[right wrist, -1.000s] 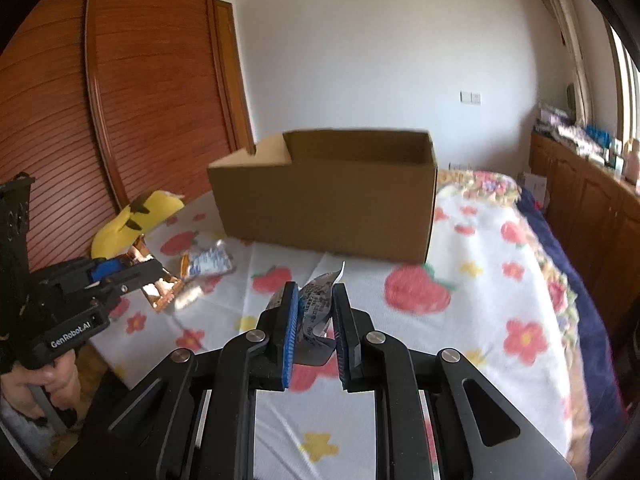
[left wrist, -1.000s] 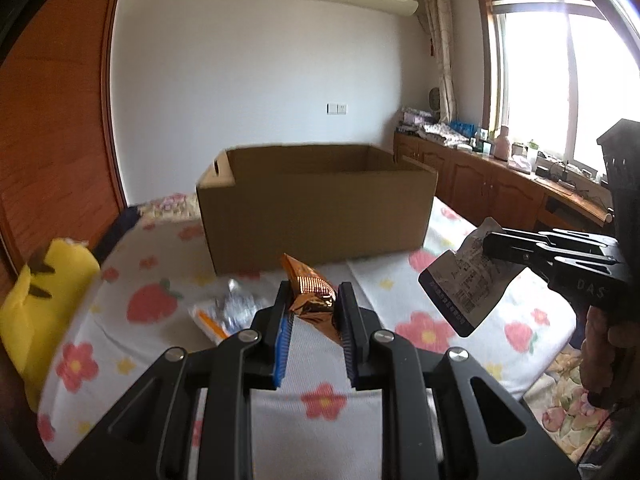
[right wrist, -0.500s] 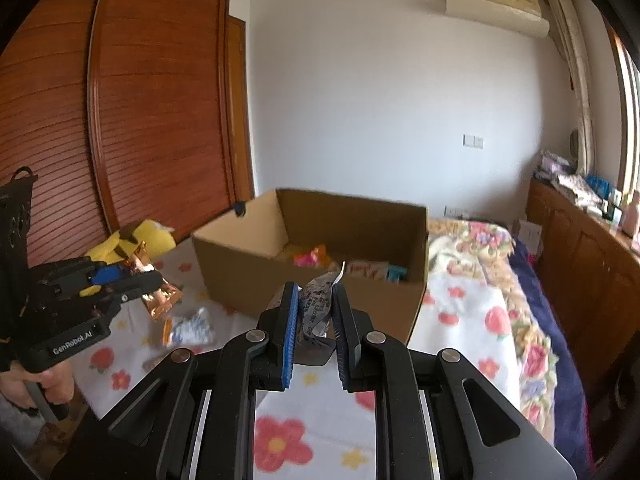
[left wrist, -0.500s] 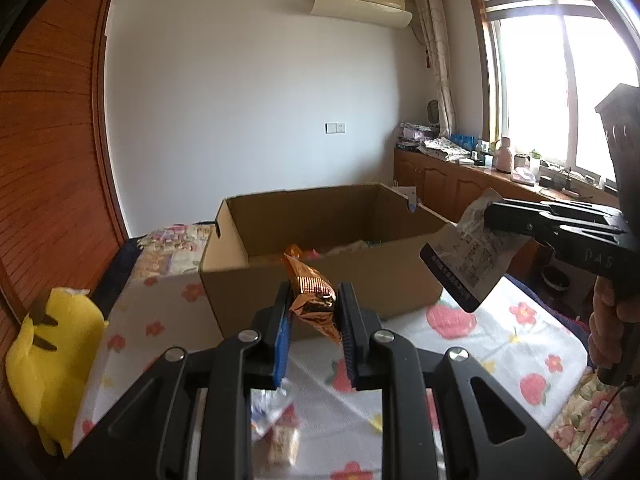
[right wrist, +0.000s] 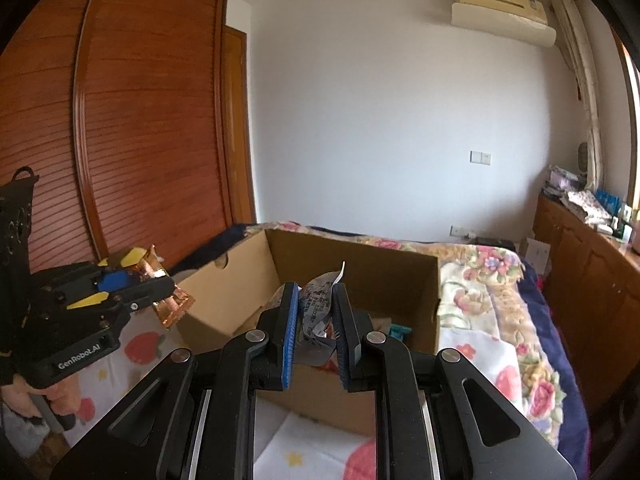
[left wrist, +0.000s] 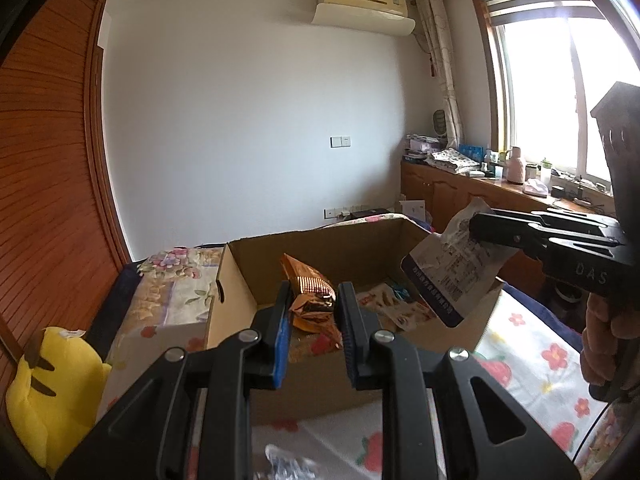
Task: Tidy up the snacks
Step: 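Carry both snacks into the cardboard box and open both tools to release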
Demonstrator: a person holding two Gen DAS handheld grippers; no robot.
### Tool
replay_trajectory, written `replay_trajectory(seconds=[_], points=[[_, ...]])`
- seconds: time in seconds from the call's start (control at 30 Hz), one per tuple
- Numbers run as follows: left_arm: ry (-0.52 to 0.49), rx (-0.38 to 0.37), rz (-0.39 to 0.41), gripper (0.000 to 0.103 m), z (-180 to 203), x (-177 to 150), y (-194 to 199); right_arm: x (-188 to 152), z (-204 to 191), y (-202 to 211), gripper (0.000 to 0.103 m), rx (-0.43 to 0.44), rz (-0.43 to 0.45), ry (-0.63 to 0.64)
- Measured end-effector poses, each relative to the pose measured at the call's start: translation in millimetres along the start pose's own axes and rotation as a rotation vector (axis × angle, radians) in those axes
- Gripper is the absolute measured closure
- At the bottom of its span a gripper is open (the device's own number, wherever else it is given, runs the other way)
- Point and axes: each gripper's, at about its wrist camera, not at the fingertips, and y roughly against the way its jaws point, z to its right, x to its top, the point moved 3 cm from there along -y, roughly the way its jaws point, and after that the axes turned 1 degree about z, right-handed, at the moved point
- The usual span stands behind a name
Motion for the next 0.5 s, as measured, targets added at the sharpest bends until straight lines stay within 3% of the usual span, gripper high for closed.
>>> replay_trajectory(seconds=[0.2,0.5], points=[[0.068,-0.009,-0.011,0.083,-13,0,-37,3,12,-35,0.089,0.037,0.007,-0.09],[0.054,0.001,-0.061,0.083,-12,-18,-80,-14,20,-74,0.089,0.047,-0.042,-0.089]])
